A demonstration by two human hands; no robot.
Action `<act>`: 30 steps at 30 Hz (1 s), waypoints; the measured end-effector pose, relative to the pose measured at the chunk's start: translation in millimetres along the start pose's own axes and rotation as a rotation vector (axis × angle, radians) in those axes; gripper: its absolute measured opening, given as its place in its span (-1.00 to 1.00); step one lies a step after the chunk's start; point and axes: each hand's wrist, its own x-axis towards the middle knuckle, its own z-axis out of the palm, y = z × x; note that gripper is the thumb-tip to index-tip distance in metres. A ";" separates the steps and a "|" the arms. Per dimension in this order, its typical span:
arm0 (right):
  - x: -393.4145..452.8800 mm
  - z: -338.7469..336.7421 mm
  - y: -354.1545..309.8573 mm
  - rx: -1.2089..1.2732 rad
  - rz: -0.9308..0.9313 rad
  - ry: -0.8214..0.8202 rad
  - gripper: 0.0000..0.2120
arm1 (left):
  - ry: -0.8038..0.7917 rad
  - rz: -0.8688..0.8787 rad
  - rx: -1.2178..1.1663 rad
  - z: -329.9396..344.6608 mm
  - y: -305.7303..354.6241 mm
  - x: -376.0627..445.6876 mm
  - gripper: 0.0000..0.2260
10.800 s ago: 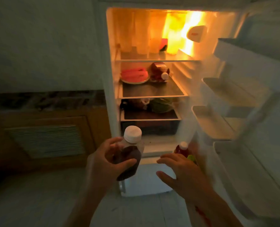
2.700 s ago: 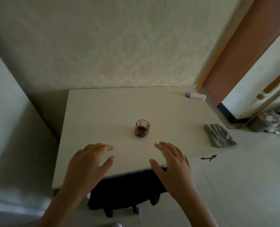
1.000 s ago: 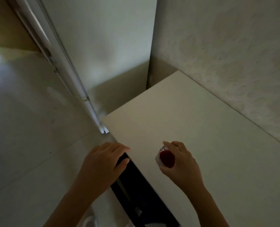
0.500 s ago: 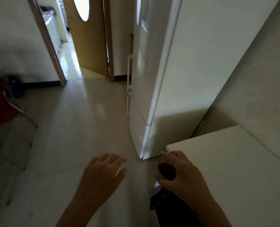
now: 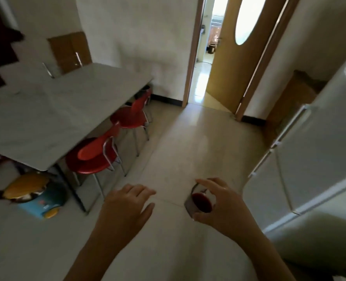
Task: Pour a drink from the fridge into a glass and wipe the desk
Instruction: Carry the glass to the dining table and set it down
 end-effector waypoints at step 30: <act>587.4 139.0 -141.5 -0.107 -0.663 -0.429 -0.35 | 0.130 -0.713 0.146 62.0 -367.2 282.8 -0.70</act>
